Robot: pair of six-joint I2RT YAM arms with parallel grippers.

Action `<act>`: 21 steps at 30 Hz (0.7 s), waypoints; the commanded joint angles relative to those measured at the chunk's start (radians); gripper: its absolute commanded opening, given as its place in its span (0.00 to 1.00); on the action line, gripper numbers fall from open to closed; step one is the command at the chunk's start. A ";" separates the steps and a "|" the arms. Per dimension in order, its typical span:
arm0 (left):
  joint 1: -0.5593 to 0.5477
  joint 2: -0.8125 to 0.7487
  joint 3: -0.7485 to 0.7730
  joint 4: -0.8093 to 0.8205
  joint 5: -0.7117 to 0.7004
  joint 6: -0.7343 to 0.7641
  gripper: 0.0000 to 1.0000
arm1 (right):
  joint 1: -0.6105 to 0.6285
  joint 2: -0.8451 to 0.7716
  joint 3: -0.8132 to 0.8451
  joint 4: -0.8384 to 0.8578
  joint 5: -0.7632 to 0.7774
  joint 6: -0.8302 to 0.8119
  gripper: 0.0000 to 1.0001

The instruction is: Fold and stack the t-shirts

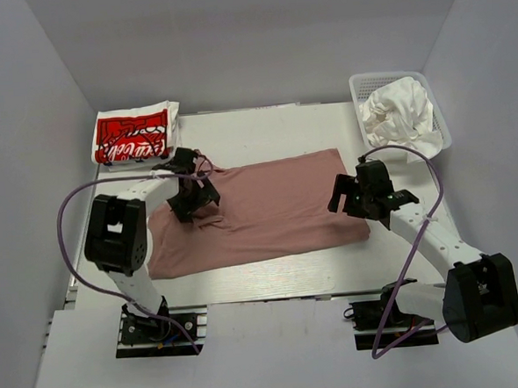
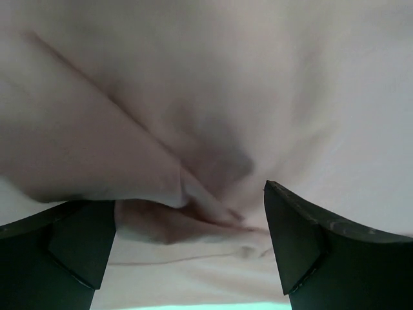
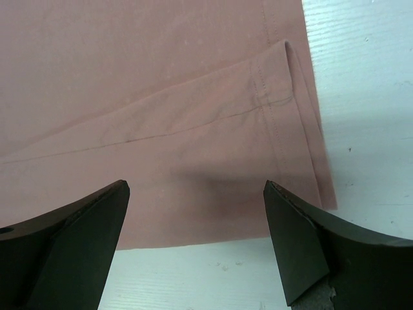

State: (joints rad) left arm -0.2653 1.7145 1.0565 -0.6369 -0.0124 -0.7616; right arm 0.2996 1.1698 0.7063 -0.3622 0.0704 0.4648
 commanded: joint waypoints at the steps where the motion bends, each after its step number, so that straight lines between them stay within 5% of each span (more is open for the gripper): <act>1: 0.006 0.052 0.189 0.025 -0.023 0.041 0.99 | -0.005 -0.021 0.050 0.031 0.029 -0.018 0.90; 10: 0.017 0.209 0.548 -0.064 -0.015 0.082 1.00 | -0.001 -0.048 0.041 0.006 0.054 -0.012 0.90; 21: 0.014 0.082 0.445 0.000 -0.076 0.152 1.00 | -0.002 -0.050 0.076 0.032 0.077 -0.063 0.90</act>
State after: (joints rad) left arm -0.2569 1.8832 1.5063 -0.6662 -0.0463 -0.6525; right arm 0.2989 1.1084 0.7200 -0.3584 0.1287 0.4385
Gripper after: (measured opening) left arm 0.997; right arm 0.904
